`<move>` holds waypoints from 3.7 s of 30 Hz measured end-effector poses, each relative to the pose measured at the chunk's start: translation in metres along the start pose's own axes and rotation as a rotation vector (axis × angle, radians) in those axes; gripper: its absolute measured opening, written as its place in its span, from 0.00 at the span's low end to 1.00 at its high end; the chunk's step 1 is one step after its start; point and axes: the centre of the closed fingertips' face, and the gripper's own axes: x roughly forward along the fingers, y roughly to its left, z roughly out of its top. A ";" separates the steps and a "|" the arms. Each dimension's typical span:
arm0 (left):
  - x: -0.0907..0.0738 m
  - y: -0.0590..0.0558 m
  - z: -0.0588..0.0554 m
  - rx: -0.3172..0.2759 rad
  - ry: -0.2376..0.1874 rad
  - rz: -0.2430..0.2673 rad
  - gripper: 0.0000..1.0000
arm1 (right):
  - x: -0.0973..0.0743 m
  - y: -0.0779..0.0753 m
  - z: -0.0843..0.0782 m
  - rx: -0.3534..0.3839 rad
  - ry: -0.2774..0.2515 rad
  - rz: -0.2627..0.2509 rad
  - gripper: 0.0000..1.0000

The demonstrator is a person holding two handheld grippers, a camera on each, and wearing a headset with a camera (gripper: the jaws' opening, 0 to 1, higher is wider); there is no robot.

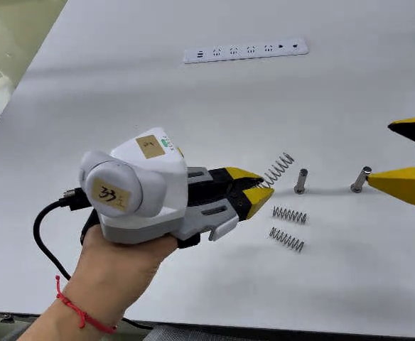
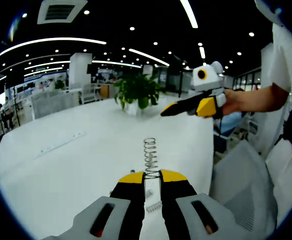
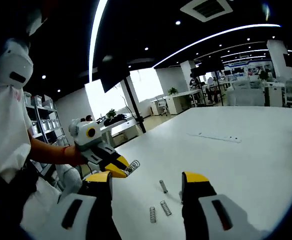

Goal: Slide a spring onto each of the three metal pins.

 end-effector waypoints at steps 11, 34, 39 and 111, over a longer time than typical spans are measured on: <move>0.008 -0.021 0.021 -0.008 -0.085 -0.048 0.11 | 0.025 0.021 -0.001 0.110 -0.032 0.067 0.36; 0.012 -0.029 0.031 -0.024 -0.124 -0.083 0.11 | 0.024 0.033 0.007 0.173 -0.062 0.102 0.12; 0.013 -0.031 0.030 -0.027 -0.123 -0.091 0.11 | 0.023 0.031 0.006 0.163 -0.058 0.109 0.12; 0.028 -0.054 0.010 0.083 -0.052 -0.185 0.10 | 0.017 0.053 -0.045 -0.812 0.942 0.538 0.16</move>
